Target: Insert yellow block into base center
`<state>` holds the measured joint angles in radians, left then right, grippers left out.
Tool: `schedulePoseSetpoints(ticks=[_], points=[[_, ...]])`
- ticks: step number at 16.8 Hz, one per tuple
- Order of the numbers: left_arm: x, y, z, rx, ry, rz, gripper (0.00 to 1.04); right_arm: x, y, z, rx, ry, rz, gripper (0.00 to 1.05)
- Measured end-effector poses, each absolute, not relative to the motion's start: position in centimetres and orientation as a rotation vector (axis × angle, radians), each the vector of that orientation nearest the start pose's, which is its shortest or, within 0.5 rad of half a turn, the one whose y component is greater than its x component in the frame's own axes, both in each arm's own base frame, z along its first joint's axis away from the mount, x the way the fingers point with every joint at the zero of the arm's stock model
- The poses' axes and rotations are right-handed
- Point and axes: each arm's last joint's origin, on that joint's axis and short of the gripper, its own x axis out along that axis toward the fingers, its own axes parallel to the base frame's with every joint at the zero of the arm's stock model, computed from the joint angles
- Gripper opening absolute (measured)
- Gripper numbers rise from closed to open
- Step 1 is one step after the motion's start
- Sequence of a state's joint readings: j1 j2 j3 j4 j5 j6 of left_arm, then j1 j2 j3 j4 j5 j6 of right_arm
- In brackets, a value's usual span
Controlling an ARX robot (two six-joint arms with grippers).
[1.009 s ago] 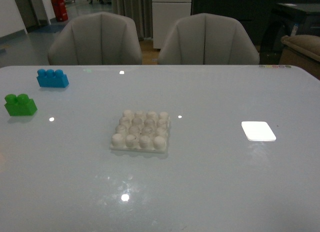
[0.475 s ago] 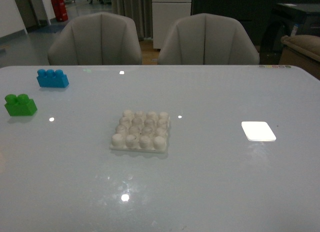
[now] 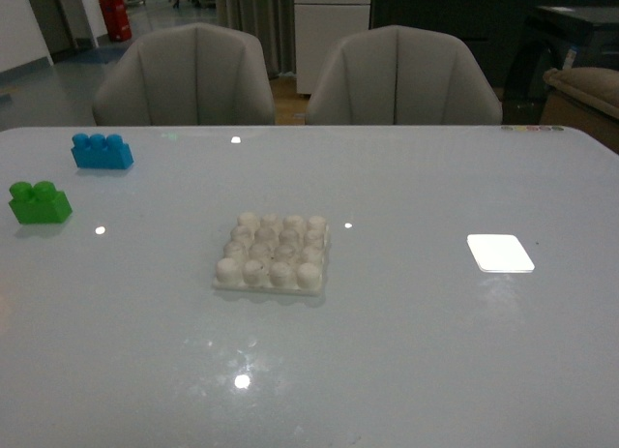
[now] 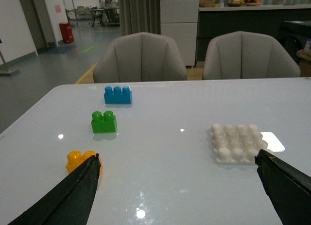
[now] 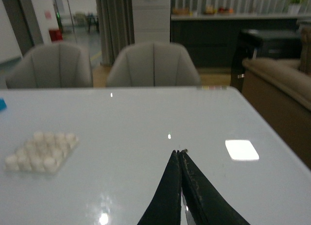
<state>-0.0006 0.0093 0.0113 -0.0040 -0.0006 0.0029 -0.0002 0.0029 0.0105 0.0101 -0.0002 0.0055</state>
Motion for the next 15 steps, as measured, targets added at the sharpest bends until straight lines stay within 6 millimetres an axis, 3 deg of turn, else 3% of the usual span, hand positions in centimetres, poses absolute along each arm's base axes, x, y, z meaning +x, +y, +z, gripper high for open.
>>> schedulePoseSetpoints(ticks=[6, 13, 15], points=[[9.76, 0.00, 16.63, 0.003, 0.001, 0.000, 0.98, 9.73, 0.00, 16.64, 0.004, -0.002, 0.000, 0.03], [9.77, -0.01, 16.53, 0.000, 0.015, -0.004, 0.98, 9.73, 0.00, 16.64, 0.004, -0.003, 0.000, 0.67], [10.43, 0.02, 16.84, -0.069, 0.310, -0.060, 0.98, 9.73, 0.00, 16.64, 0.004, -0.003, 0.000, 0.87]])
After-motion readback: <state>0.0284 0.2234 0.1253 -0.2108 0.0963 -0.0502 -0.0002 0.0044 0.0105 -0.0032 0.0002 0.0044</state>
